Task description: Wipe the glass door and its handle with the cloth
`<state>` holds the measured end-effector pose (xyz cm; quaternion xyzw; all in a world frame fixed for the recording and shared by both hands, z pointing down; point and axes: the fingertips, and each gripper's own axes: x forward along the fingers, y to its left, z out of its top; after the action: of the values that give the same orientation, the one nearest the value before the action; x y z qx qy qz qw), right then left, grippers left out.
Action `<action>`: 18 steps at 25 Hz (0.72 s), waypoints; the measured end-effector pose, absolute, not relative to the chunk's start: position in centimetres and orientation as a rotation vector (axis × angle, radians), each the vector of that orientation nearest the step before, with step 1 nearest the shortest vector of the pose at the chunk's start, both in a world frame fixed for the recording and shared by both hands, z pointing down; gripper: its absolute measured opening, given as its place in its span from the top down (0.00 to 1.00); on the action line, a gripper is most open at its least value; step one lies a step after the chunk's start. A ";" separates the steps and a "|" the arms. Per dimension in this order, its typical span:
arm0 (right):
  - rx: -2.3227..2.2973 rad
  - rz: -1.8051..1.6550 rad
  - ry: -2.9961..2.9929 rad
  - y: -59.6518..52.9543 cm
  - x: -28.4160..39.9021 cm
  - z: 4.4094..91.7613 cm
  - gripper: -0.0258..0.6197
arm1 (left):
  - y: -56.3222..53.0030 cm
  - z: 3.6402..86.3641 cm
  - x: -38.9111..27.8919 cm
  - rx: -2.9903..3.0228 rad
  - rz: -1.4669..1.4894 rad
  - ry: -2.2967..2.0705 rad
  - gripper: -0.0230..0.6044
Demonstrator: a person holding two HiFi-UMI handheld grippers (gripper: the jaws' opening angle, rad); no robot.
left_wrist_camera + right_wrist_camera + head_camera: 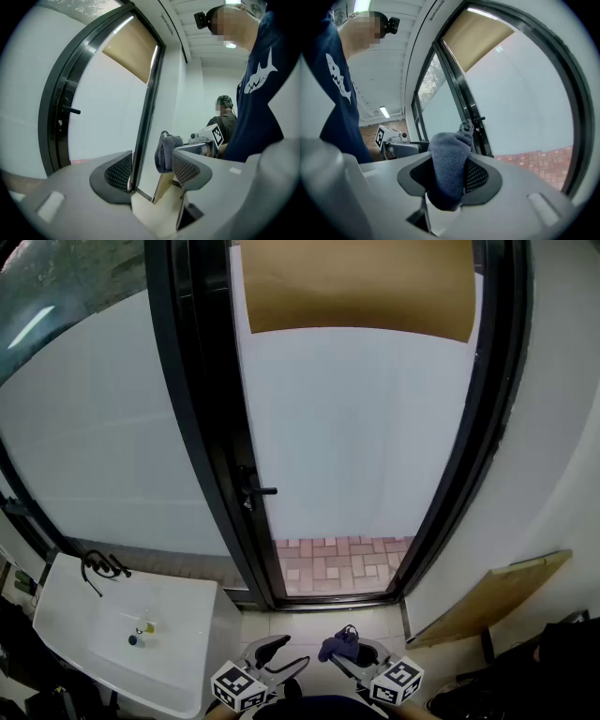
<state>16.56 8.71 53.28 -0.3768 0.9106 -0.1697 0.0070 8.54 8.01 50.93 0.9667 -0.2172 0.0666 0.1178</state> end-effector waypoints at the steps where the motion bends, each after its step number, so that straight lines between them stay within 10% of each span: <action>1: -1.185 -0.529 2.851 7.7 16.2 53.2 0.73 | 7.2 51.1 8.1 2.830 0.193 -0.630 0.55; 18: -1.303 -0.202 2.915 -9.9 9.4 48.6 0.73 | -6.0 50.6 0.6 2.876 0.161 -0.590 0.55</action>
<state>9.42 -9.92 48.58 -0.4071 0.9107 -0.0632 -0.0288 0.58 -6.03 50.62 0.9732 -0.1995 0.0545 0.1003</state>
